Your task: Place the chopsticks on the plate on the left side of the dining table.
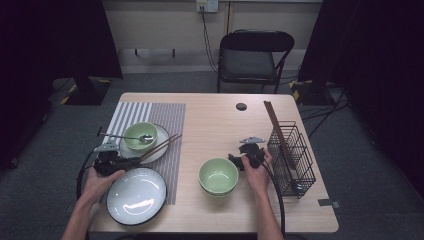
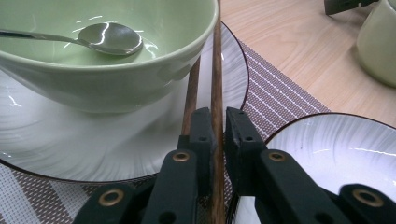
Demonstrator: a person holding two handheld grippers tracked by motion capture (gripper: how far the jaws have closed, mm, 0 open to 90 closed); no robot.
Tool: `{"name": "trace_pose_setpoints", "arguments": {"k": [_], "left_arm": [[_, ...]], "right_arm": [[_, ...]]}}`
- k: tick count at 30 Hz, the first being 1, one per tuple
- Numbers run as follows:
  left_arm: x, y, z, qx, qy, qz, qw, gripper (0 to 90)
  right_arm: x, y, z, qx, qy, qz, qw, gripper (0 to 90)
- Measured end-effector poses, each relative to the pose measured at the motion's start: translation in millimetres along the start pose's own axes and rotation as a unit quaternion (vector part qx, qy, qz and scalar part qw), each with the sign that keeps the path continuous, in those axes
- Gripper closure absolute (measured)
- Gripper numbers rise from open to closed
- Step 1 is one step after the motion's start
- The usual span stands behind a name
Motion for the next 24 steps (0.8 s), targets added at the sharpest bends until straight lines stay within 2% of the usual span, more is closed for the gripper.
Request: {"name": "trace_pose_setpoints", "arguments": {"k": [12, 16, 21, 24], "left_arm": [[-1.9, 2.0, 3.2, -0.004, -0.001, -0.006, 1.0000, 83.5], [-5.9, 3.9, 5.9, 0.004, 0.012, -0.002, 0.9999, 83.7], [-8.1, 5.9, 5.1, -0.001, 0.005, -0.009, 0.9999, 84.3], [-6.8, 5.0, 3.7, 0.003, 0.002, -0.008, 1.0000, 84.2]], "right_arm": [[0.0, 0.0, 0.0, 0.000, 0.000, 0.000, 1.0000, 12.0], [0.0, 0.0, 0.0, 0.000, 0.000, 0.000, 1.0000, 12.0], [0.0, 0.0, 0.0, 0.000, 0.000, 0.000, 1.0000, 12.0], [0.0, 0.0, 0.0, 0.000, 0.000, 0.000, 1.0000, 12.0]]}}
Point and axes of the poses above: each handheld gripper's, and its own axes: z roughly backward along the jaws, x roughly out of its underside, y roughly to its right, the point moved 4 cm from there along -z, roughly forward along the jaws, and after that the axes turned 12 degrees about -y, right-handed, at the moved point
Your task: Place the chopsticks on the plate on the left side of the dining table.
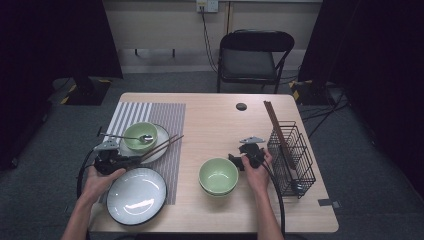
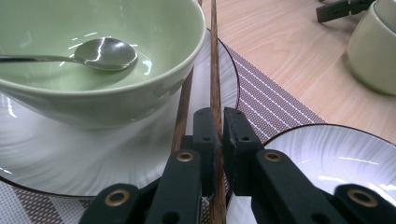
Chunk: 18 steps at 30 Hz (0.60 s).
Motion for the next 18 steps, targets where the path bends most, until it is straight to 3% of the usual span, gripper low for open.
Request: {"name": "trace_pose_setpoints", "arguments": {"k": [18], "left_arm": [[4.6, -4.2, -2.5, -0.012, -0.008, 0.003, 0.9999, 83.8]], "right_arm": [[0.0, 0.0, 0.0, 0.000, 0.000, 0.000, 1.0000, 12.0]]}}
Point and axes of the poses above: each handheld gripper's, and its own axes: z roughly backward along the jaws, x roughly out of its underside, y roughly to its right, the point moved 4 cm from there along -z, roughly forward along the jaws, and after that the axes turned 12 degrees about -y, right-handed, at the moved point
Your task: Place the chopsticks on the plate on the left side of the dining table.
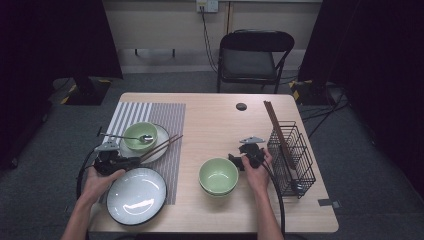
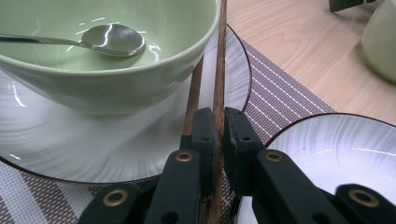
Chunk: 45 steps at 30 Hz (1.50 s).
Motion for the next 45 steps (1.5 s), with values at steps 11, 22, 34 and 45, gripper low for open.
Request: {"name": "trace_pose_setpoints", "arguments": {"k": [11, 22, 34, 45], "left_arm": [[-1.9, 2.7, 0.7, -0.007, -0.002, -0.003, 1.0000, 79.4], [-7.6, 6.5, 7.5, 0.023, 0.026, -0.004, 0.9994, 83.9], [-3.2, 1.5, 0.8, 0.015, -0.007, 0.008, 0.9998, 86.0], [1.2, -3.2, 2.3, 0.011, -0.007, 0.018, 0.9997, 84.9]], "right_arm": [[0.0, 0.0, 0.0, 0.000, 0.000, 0.000, 1.0000, 12.0], [0.0, 0.0, 0.0, 0.000, 0.000, 0.000, 1.0000, 12.0], [0.0, 0.0, 0.0, 0.000, 0.000, 0.000, 1.0000, 12.0], [0.0, 0.0, 0.0, 0.000, 0.000, 0.000, 1.0000, 12.0]]}}
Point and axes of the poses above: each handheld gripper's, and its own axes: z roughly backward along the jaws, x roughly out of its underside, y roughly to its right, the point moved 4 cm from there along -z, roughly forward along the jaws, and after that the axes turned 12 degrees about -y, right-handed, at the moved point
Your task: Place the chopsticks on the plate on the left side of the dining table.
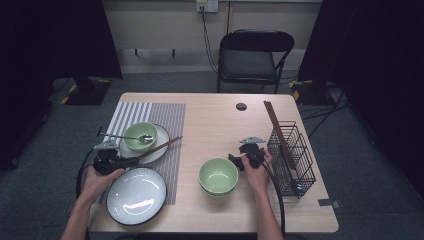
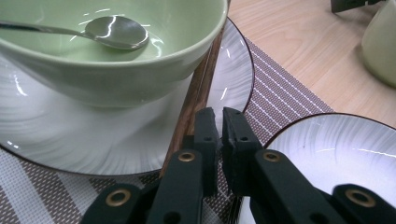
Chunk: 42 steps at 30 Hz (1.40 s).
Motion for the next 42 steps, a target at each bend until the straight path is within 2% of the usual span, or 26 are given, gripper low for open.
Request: {"name": "trace_pose_setpoints", "arguments": {"k": [2, 6, 10, 12, 15, 18, 20, 27, 29, 31, 42], "left_arm": [[0.0, 0.9, 2.2, 0.004, 0.005, -0.004, 1.0000, 84.6], [-4.1, 2.0, 8.4, 0.020, 0.032, -0.003, 0.9993, 83.4], [-5.2, -3.2, 12.4, 0.008, 0.058, 0.018, 0.9982, 73.5], [-4.1, -7.3, 12.8, 0.004, 0.061, 0.027, 0.9978, 71.0], [-2.9, -10.3, 11.3, -0.006, 0.054, 0.029, 0.9981, 66.9], [-3.3, -9.7, 8.0, -0.003, 0.049, 0.025, 0.9985, 66.0], [-3.1, -10.0, 5.3, -0.010, 0.041, 0.021, 0.9989, 65.9], [-2.2, -11.0, -2.8, -0.016, 0.020, 0.023, 0.9994, 68.2], [-2.8, -9.2, -3.3, -0.010, 0.017, 0.019, 0.9996, 71.5], [-2.4, -9.6, -4.0, -0.016, 0.012, 0.018, 0.9996, 72.9], [1.3, -11.8, -1.3, -0.011, 0.018, 0.013, 0.9997, 75.4]], "right_arm": [[0.0, 0.0, 0.0, 0.000, 0.000, 0.000, 1.0000, 12.0], [0.0, 0.0, 0.0, 0.000, 0.000, 0.000, 1.0000, 12.0], [0.0, 0.0, 0.0, 0.000, 0.000, 0.000, 1.0000, 12.0], [0.0, 0.0, 0.0, 0.000, 0.000, 0.000, 1.0000, 12.0], [0.0, 0.0, 0.0, 0.000, 0.000, 0.000, 1.0000, 12.0], [0.0, 0.0, 0.0, 0.000, 0.000, 0.000, 1.0000, 12.0], [0.0, 0.0, 0.0, 0.000, 0.000, 0.000, 1.0000, 12.0], [0.0, 0.0, 0.0, 0.000, 0.000, 0.000, 1.0000, 12.0], [0.0, 0.0, 0.0, 0.000, 0.000, 0.000, 1.0000, 12.0], [0.0, 0.0, 0.0, 0.000, 0.000, 0.000, 1.0000, 12.0], [0.0, 0.0, 0.0, 0.000, 0.000, 0.000, 1.0000, 12.0]]}}
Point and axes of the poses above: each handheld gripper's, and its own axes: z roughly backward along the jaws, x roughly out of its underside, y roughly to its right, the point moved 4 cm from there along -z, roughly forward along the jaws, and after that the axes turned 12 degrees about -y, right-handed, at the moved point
